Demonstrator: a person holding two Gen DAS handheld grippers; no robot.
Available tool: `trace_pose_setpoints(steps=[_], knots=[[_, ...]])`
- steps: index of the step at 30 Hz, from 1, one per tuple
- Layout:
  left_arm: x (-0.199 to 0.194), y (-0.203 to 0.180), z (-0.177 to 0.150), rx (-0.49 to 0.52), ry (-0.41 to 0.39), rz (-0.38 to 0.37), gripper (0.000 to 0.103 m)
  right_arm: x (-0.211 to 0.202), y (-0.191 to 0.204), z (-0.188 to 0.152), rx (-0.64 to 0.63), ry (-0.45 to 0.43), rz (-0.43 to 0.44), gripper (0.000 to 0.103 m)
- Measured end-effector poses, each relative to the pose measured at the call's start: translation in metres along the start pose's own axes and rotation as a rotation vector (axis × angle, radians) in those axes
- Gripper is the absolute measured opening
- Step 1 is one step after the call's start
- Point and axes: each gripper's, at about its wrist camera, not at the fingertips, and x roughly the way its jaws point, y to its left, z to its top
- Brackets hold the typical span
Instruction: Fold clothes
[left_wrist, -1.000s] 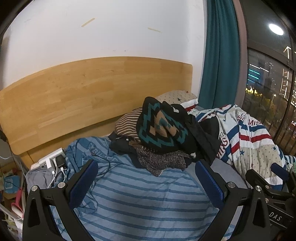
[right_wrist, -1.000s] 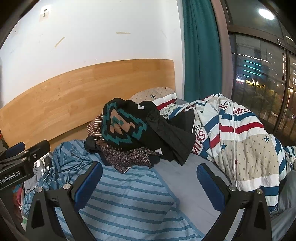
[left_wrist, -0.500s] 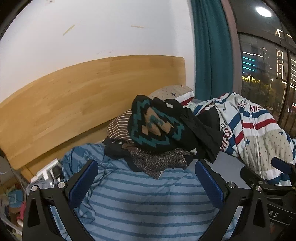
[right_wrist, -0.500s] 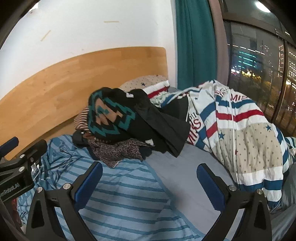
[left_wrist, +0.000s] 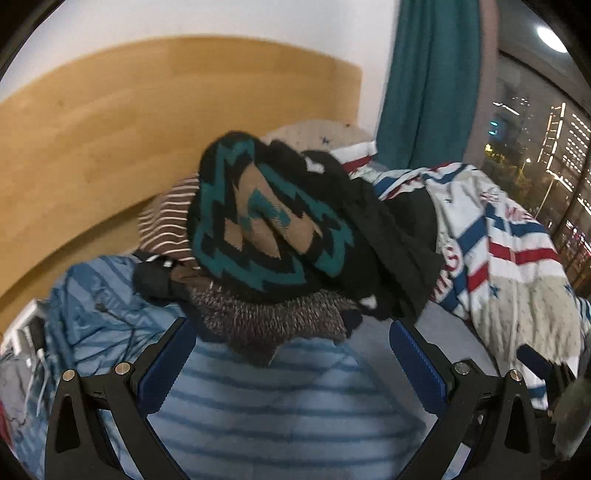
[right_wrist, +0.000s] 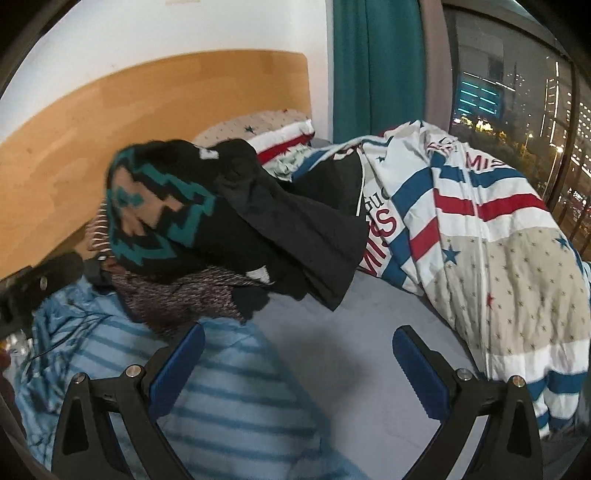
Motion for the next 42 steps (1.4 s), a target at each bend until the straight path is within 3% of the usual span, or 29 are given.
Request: trace_pose_setpoints(steps=[9,20,23,24,25,30,35,39,42], knots=[[0.105,0.032,0.04,-0.036,0.056,0.032,0.103,0.082,0.016,0.034,-0.009,0.017,-0.022,0.103],[0.148,0.049,0.045,-0.044,0.089,-0.011,0.097,0.122,0.047,0.049,-0.07,0.032,-0.023,0.103],[0.146,0.048,0.047,-0.059,0.088,-0.041,0.075,0.12,0.047,0.058,-0.061,0.004,-0.042,0.103],[0.146,0.048,0.048,-0.064,0.088,-0.051,0.06,0.118,0.046,0.062,-0.059,-0.015,-0.049,0.103],[0.145,0.048,0.049,-0.069,0.088,-0.062,0.052,0.115,0.046,0.066,-0.062,-0.037,-0.058,0.103],[0.142,0.046,0.052,-0.074,0.089,-0.104,0.034,0.122,0.048,0.088,-0.097,-0.066,-0.083,0.103],[0.143,0.061,0.05,-0.135,0.117,-0.155,0.026,0.149,0.076,0.1,-0.186,-0.053,-0.051,0.102],[0.136,0.06,0.041,-0.139,0.12,-0.151,0.025,0.181,0.097,0.102,-0.262,0.035,-0.035,0.095],[0.121,0.063,0.033,-0.156,0.109,-0.164,0.025,0.186,0.093,0.097,-0.244,0.081,-0.001,0.08]])
